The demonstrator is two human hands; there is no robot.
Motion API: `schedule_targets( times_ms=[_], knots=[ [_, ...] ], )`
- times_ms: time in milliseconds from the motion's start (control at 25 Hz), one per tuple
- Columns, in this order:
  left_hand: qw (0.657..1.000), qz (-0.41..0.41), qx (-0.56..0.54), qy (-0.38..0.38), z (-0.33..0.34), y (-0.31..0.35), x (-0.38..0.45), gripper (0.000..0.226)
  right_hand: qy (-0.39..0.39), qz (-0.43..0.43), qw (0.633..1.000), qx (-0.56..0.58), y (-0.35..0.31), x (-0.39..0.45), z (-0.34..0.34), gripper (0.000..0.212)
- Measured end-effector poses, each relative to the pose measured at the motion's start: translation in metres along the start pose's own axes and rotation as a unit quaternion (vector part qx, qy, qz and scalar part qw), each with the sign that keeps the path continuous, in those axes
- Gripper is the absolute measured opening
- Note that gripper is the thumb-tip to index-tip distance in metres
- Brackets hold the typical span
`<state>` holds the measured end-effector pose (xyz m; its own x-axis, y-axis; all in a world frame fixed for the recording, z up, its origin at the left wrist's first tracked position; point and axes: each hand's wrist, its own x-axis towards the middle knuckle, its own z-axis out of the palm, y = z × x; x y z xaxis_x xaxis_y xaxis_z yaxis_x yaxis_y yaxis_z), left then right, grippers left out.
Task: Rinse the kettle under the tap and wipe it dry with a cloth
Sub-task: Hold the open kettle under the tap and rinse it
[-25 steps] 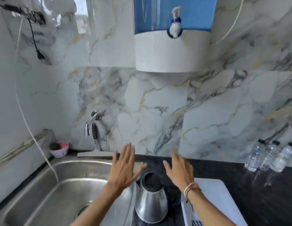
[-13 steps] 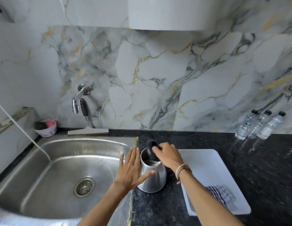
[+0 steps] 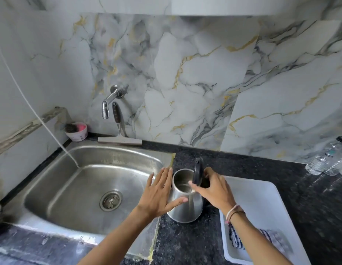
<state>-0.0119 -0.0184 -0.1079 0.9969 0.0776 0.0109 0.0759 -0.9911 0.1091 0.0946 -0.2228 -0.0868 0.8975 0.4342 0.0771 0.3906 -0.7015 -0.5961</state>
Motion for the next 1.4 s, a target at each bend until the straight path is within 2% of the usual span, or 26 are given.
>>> schedule_targets(
  times_ms=[80,240,400,640,840,960,1080,1160,1280,1400],
  knots=[
    [1.0,0.007,0.002,0.013,0.0,0.001,-0.002,0.12,0.053,-0.013,0.998,-0.032,0.007,0.004,0.006,0.041],
    [0.999,0.021,0.014,0.034,0.002,-0.007,0.001,0.117,0.124,-0.023,0.991,0.049,0.003,0.003,0.014,0.033],
    [0.998,0.051,0.006,0.043,0.002,-0.048,0.004,0.116,0.131,0.008,0.987,0.089,-0.025,0.017,0.037,0.037],
    [0.996,0.054,0.015,0.072,-0.014,-0.174,0.017,0.111,0.151,0.013,0.983,0.107,-0.112,0.072,0.109,0.034],
    [0.997,0.01,0.002,0.077,-0.047,-0.276,0.029,0.115,0.151,0.019,0.981,0.123,-0.179,0.127,0.176,0.032],
    [0.983,-0.046,-0.092,0.154,-0.079,-0.318,0.06,0.101,0.146,0.023,0.98,0.132,-0.201,0.156,0.206,0.03],
    [0.945,-0.103,-0.192,0.244,-0.116,-0.33,0.104,0.082,0.146,0.045,0.979,0.132,-0.215,0.18,0.222,0.041],
    [0.936,-0.154,-0.195,0.251,-0.131,-0.327,0.13,0.072,0.149,0.047,0.979,0.128,-0.222,0.195,0.228,0.042],
    [0.938,-0.213,-0.177,0.207,-0.141,-0.318,0.151,0.058,0.157,0.045,0.979,0.123,-0.227,0.212,0.232,0.045],
    [0.931,-0.193,-0.231,0.206,-0.139,-0.324,0.16,0.04,0.172,0.043,0.977,0.122,-0.23,0.221,0.231,0.045]
  ],
)
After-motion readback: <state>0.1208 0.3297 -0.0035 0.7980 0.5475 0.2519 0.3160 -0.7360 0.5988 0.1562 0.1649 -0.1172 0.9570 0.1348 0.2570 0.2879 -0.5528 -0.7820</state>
